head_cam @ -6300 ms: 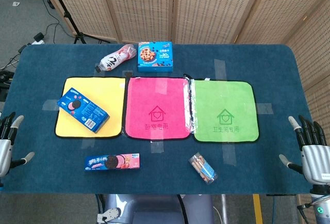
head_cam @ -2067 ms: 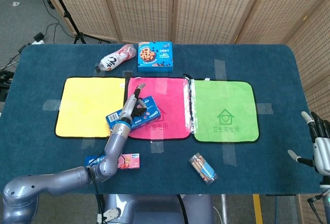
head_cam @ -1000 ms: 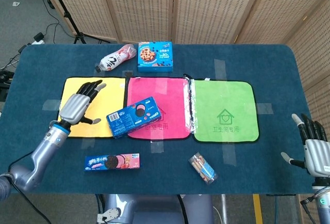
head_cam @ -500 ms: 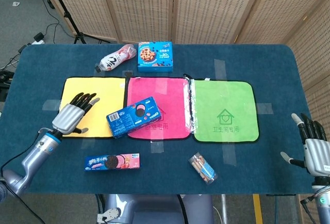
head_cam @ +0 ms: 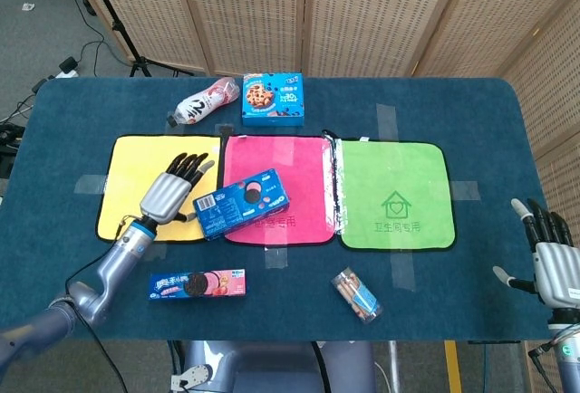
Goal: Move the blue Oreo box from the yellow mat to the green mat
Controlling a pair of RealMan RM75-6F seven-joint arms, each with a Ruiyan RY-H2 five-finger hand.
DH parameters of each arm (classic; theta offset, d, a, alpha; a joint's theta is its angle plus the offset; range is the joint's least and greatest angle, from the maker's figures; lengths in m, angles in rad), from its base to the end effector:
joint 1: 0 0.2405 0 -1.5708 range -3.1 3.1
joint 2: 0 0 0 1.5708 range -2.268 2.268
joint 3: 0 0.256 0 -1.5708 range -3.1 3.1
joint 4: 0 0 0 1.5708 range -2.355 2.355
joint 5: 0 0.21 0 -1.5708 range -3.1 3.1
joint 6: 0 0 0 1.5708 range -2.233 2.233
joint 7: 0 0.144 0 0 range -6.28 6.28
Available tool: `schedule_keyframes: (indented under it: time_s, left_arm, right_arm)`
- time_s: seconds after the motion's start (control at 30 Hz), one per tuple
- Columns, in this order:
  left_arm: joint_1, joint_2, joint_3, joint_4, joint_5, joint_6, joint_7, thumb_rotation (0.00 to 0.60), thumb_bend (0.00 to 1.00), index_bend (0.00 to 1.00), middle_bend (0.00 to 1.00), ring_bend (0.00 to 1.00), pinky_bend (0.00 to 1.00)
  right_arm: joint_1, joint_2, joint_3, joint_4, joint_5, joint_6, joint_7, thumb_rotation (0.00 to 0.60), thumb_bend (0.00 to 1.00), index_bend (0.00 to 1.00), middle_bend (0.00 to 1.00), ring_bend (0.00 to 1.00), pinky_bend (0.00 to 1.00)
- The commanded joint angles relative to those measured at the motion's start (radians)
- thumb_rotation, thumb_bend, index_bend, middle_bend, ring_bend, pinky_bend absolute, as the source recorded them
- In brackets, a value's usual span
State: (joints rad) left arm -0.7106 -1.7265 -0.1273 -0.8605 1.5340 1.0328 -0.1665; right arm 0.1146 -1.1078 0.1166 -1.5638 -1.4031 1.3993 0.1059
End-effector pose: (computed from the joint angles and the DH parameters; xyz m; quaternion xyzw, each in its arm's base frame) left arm -0.2124 0.3801 -0.0209 -0.7467 -0.3110 -0.4088 0.4227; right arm -0.3271 -0.2050 0.1724 0.5576 -0.4205 0.3963 0.5959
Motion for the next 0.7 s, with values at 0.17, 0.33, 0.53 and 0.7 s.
schedule_keyframes:
  time_s: [0.17, 0.33, 0.53, 0.7]
  left_arm:
    - [-0.1, -0.093, -0.096, -0.024, -0.114, -0.097, 0.168, 0.6, 0.0, 0.0, 0.0, 0.0, 0.0]
    - [-0.151, -0.131, -0.138, -0.031, -0.156, -0.121, 0.226, 0.6, 0.0, 0.0, 0.0, 0.0, 0.0]
    - [-0.216, -0.179, -0.187, -0.053, -0.235, -0.172, 0.328, 0.6, 0.0, 0.0, 0.0, 0.0, 0.0]
    - [-0.181, -0.1, -0.169, -0.163, -0.223, -0.118, 0.345, 0.6, 0.0, 0.0, 0.0, 0.0, 0.0]
  right_arm:
    - [0.004, -0.008, -0.003, 0.002, -0.001, -0.004, -0.016, 0.6, 0.0, 0.0, 0.0, 0.0, 0.0]
    - [0.005, -0.01, -0.002, 0.001, 0.004, -0.006, -0.023, 0.6, 0.0, 0.0, 0.0, 0.0, 0.0]
    - [0.009, -0.011, 0.0, 0.011, 0.015, -0.019, -0.016, 0.6, 0.0, 0.0, 0.0, 0.0, 0.0]
    - [0.012, -0.014, 0.001, 0.024, 0.02, -0.027, -0.002, 0.6, 0.0, 0.0, 0.0, 0.0, 0.0]
